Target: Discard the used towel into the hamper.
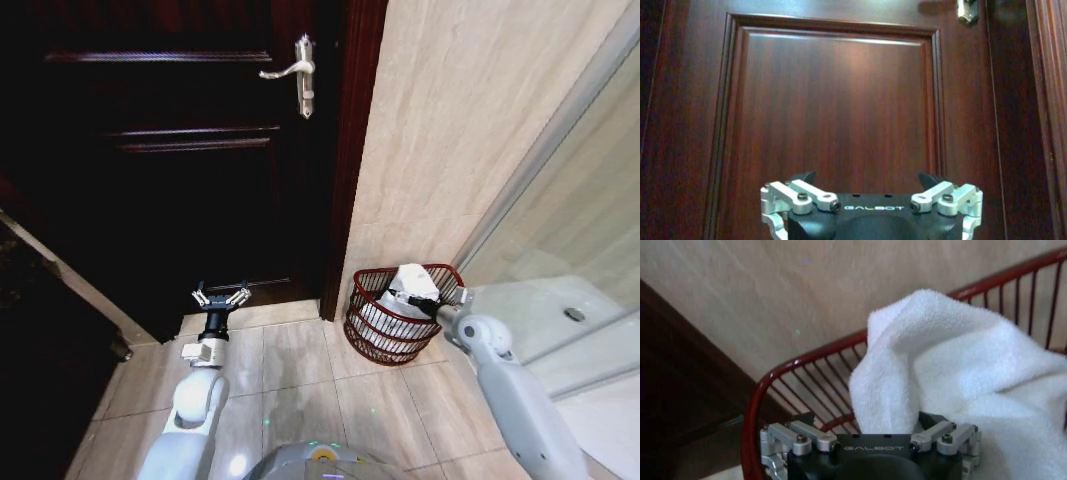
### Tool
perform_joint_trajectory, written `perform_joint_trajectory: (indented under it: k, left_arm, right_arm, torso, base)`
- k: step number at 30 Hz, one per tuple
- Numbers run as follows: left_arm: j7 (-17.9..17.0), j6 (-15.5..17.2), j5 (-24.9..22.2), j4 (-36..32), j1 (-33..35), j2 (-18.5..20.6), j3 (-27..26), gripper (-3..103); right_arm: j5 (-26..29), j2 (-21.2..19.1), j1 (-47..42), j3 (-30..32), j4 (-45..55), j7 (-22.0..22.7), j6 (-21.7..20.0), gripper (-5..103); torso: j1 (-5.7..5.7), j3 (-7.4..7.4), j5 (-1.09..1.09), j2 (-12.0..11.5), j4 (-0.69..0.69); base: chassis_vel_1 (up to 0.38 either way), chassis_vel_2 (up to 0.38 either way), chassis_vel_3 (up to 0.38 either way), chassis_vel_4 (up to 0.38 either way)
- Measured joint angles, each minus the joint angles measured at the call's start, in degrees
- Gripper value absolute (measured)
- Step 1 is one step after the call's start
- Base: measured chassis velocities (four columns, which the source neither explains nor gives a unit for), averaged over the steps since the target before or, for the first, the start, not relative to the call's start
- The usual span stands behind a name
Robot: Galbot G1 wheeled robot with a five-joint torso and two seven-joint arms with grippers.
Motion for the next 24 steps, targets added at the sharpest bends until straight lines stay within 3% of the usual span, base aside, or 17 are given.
perform_joint_trajectory:
  k: [6,12,16,18,24]
  left_arm:
    - [0.0,-0.1,-0.3,0.5,-0.5,0.4,-0.2,100]
    - [0.0,-0.1,-0.3,1.3,-1.1,0.1,0.5,100]
    - [0.0,-0.1,0.1,2.4,-1.9,-0.6,1.6,100]
    - [0.0,0.0,0.5,2.8,-2.5,-0.6,2.3,100]
    - [0.1,0.3,0.4,2.8,-2.7,0.1,2.1,100]
  right_arm:
    - [-1.1,1.2,-0.2,0.1,1.8,4.1,0.3,100]
    - [-8.1,-0.2,-3.7,3.5,12.4,4.0,1.7,100]
    - [-13.9,-0.4,-3.6,3.9,14.5,4.5,5.9,100]
    - [-19.0,-0.4,-0.2,2.6,9.2,2.9,11.7,100]
    - [-22.3,-0.2,4.7,0.4,0.1,0.1,15.6,100]
  torso:
    - [0.00,0.00,0.03,0.0,0.00]
    - [0.00,0.00,0.00,0.0,-0.02]
    - [0.00,0.00,0.00,0.0,-0.04]
    - [0.00,0.00,0.01,0.0,-0.01]
    - [0.00,0.00,0.01,0.0,0.00]
  base:
    - [0.000,0.000,0.000,0.000]
    - [0.000,0.000,0.000,0.000]
    - [0.000,0.000,0.000,0.000]
    - [0.000,0.000,0.000,0.000]
    - [0.000,0.000,0.000,0.000]
